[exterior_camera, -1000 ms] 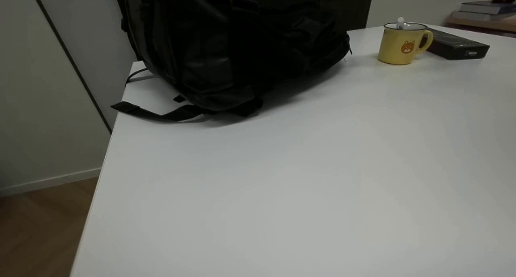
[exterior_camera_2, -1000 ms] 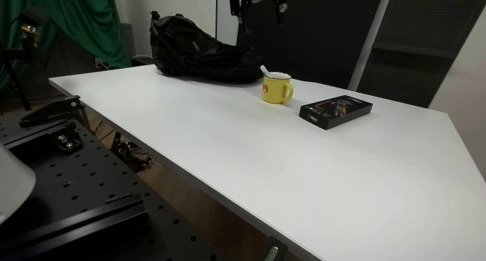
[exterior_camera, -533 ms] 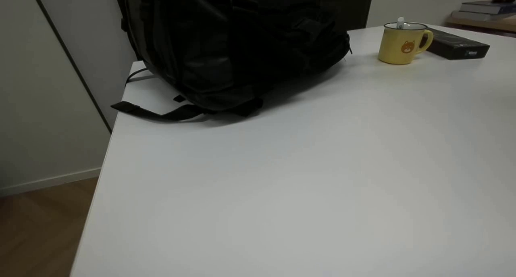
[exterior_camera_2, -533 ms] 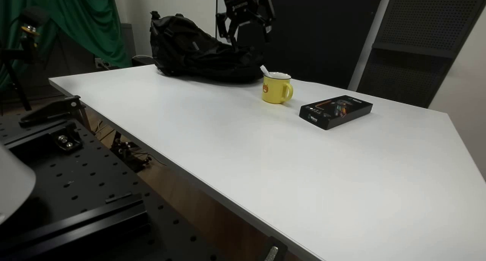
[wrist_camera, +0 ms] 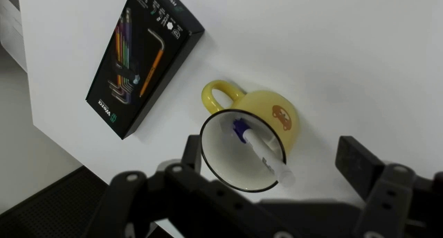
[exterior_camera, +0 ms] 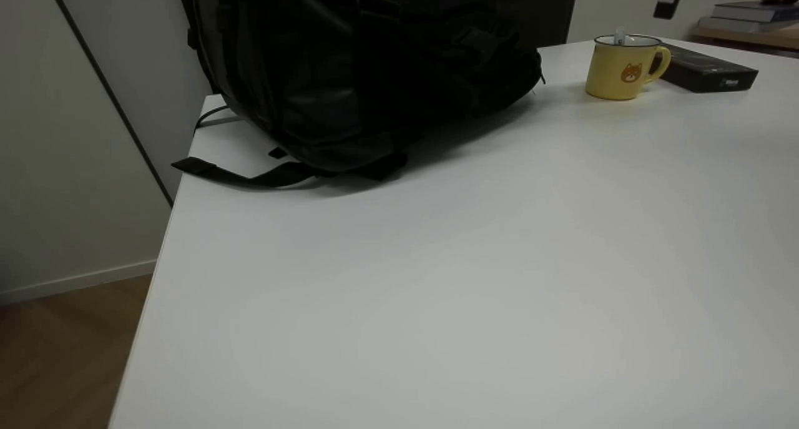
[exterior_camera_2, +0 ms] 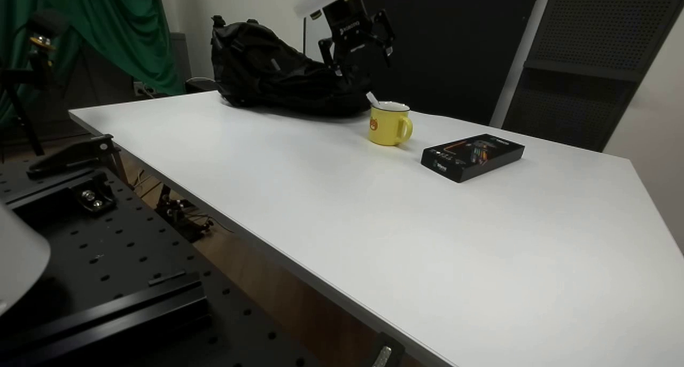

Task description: Remove the marker from the mug

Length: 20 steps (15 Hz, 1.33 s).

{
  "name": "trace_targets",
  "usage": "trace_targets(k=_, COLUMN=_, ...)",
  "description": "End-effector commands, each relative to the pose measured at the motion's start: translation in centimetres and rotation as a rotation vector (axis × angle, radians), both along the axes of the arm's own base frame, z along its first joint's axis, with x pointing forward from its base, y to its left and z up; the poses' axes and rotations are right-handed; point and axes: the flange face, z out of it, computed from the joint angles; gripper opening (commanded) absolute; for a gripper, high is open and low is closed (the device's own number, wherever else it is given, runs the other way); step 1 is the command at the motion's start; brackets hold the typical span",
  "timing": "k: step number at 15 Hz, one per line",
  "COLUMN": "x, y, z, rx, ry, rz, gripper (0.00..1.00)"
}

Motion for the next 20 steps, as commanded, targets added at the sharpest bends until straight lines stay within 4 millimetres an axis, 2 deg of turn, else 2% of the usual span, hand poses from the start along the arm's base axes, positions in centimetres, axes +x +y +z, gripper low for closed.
trace_targets(k=1, x=3.1, y=0.8, z=-2.2, rx=-0.042, ry=-0.031, rz=-0.013, gripper=1.0)
trace_targets(k=5, x=4.4, y=2.4, z=-5.0, rx=-0.067, ry=-0.027, rz=0.006, gripper=1.0)
trace_targets(k=8, x=5.1, y=3.7, z=-6.0, rx=-0.074, ry=-0.025, rz=0.014, gripper=1.0)
trace_targets(k=14, x=6.3, y=4.9, z=-5.0, rx=-0.092, ry=-0.04, rz=0.019, gripper=1.0)
trace_targets(k=20, x=6.4, y=3.0, z=-4.9, rx=-0.167, ry=0.0, rz=-0.043, gripper=1.0)
